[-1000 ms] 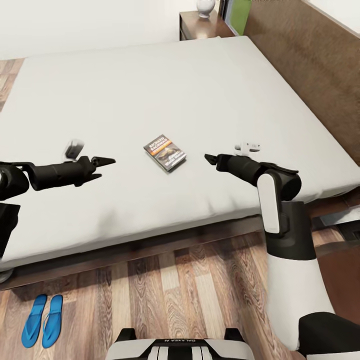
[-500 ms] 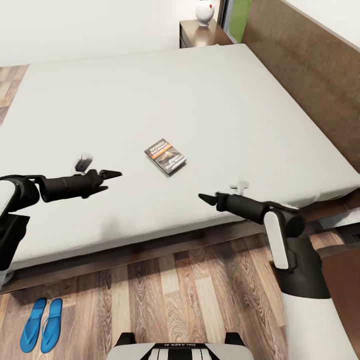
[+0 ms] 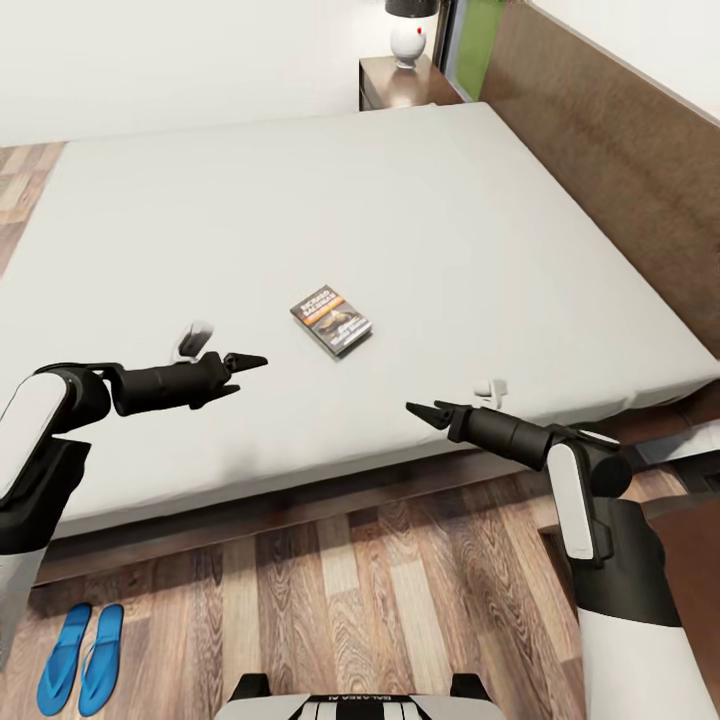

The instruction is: In the bedroom, move the book from the bed onto either nightstand, and place the two sandals side by side next to the bed.

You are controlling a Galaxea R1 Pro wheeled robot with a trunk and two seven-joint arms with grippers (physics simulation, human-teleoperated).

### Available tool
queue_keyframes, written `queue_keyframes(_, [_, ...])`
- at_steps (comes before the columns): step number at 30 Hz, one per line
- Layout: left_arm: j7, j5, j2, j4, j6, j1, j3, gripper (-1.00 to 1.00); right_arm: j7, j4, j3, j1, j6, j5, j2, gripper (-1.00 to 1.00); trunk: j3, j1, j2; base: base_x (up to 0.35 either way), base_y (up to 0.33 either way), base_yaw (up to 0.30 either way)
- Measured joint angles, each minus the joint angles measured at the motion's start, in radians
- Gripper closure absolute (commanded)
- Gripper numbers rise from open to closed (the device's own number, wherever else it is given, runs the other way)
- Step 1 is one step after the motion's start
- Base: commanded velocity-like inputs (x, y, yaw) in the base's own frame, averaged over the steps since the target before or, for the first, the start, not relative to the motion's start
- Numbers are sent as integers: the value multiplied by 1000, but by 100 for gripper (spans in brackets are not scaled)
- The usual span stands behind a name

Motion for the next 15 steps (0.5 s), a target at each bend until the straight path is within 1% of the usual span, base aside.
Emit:
queue_keyframes(2, [2, -2, -6, 0, 0, 3, -2, -100, 8, 0, -3, 5, -1, 2, 2, -100, 3, 0, 0, 0, 0, 0])
queue_keyframes(3, [4, -8, -13, 0, 1, 21, -6, -100, 5, 0, -5, 11, -2, 6, 4, -100, 5, 0, 0, 0, 0, 0])
queue_keyframes(5, [4, -8, -15, 0, 1, 29, -7, -100, -17, 0, -5, 12, -2, 7, 4, -100, 8, 0, 0, 0, 0, 0])
queue_keyframes(6, [4, -8, -15, 0, 1, 29, -7, -100, -17, 0, -5, 12, -2, 6, 4, -100, 10, 0, 0, 0, 0, 0])
queue_keyframes(7, [0, -11, -17, 0, 1, 55, -7, -100, -104, 1, -4, 13, -5, 9, 7, -100, 11, 0, 0, 0, 0, 0])
queue_keyframes(8, [0, -10, -18, 0, 1, 56, -7, -100, -107, 1, -4, 13, -4, 7, 7, -100, 13, 0, 0, 0, 0, 0])
queue_keyframes(11, [-1, -12, -18, 1, 0, 87, -6, -100, -164, 1, -2, 13, -6, 8, 9, -100, 18, 0, 0, 32, 0, 0])
queue_keyframes(12, [-1, -15, -18, 0, -2, 128, -4, -100, -219, 2, 15, 13, -7, 8, 11, -100, 19, 0, 0, 137, 0, 0])
queue_keyframes(15, [-1, -21, -19, 0, -5, 157, -6, -100, -241, 2, 31, 13, -8, 8, 11, -100, 24, 0, 0, 203, 0, 0])
